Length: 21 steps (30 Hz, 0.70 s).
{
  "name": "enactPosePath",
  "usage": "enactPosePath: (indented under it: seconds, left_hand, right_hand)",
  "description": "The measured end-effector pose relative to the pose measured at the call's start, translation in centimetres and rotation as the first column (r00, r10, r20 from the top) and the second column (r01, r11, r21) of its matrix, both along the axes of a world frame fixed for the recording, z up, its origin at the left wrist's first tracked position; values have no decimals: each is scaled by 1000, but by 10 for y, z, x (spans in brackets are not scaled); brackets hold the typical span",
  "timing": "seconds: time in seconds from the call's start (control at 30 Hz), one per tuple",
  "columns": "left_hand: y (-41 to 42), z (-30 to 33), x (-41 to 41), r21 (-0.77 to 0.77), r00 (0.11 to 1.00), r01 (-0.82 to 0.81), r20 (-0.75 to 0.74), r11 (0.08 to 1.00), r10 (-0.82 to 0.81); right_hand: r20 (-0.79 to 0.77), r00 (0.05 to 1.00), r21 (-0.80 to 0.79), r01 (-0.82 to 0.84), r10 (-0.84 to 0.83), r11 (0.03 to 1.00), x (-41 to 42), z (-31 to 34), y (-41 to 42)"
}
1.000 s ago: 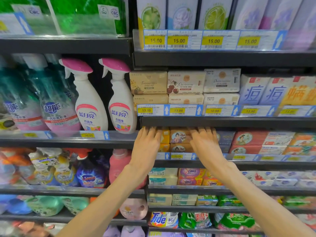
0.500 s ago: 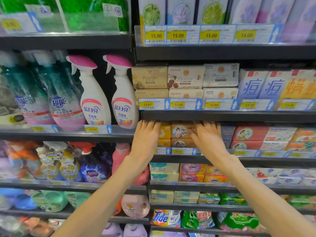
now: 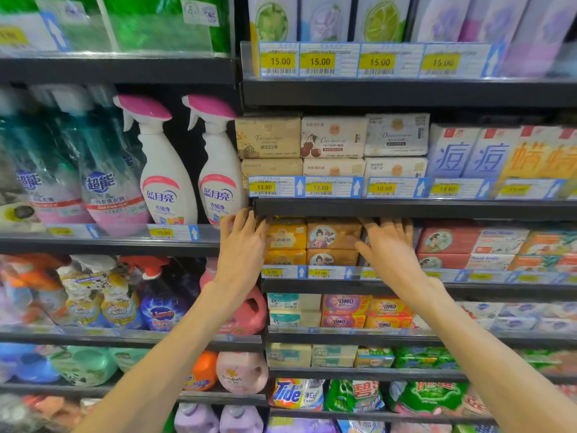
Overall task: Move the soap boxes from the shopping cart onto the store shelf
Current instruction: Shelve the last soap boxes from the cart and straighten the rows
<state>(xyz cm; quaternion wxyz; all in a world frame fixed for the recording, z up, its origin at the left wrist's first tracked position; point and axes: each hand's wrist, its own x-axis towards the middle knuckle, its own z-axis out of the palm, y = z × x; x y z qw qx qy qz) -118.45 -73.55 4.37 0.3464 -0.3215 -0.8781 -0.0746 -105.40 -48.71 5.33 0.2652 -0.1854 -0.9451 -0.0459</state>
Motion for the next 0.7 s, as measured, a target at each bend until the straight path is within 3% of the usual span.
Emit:
enactPosePath:
  seconds: [0.17, 0.4, 0.7]
  left_hand:
    - [-6, 3, -2, 44, 998, 54, 43, 998, -56]
    - [-6, 4, -2, 67, 995, 70, 62, 995, -74]
    - [-6, 4, -2, 35, 998, 43, 47, 998, -45]
  right_hand:
    - [-68, 997, -97, -47, 40, 994, 0, 0, 1]
    - [-43, 996, -289, -83, 74, 954, -1, 8, 6]
    - [-25, 998, -273, -55, 50, 961, -6, 5, 9]
